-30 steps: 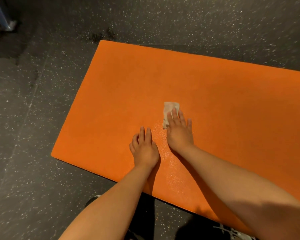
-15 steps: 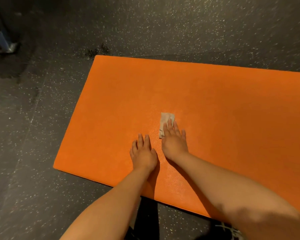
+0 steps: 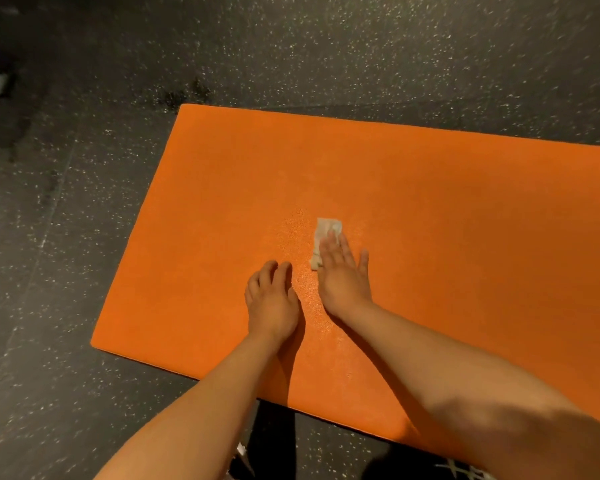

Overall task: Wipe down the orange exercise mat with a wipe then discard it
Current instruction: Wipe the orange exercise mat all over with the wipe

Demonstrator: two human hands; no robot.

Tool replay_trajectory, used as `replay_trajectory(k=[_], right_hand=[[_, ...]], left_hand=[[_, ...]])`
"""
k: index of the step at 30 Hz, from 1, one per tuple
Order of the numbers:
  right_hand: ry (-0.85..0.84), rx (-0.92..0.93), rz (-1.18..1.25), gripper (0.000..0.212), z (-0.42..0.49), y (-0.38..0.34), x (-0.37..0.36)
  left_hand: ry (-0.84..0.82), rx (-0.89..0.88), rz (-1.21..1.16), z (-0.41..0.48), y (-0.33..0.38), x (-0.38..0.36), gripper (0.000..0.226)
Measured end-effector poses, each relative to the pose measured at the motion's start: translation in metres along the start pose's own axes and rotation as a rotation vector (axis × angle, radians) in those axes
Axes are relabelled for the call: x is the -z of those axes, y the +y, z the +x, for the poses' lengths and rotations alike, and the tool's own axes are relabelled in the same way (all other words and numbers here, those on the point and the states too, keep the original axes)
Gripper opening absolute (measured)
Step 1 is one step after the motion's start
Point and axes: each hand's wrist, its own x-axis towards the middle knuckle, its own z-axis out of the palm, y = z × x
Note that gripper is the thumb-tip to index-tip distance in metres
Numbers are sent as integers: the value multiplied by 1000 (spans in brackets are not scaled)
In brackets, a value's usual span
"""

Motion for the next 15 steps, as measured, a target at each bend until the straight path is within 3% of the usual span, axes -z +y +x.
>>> replay_trajectory(k=[4, 6, 12, 15], right_hand=[[-75, 379, -56, 62, 5, -15, -9], [-54, 455, -114, 61, 16, -3, -8], [68, -21, -44, 69, 37, 14, 13], [-5, 57, -16, 68, 25, -9, 9]], left_hand=[[-8, 76, -57, 13, 5, -8, 57], [-20, 59, -49, 13, 1, -9, 57], [-115, 39, 1, 13, -10, 0, 58], [-128, 60, -12, 10, -1, 1, 59]])
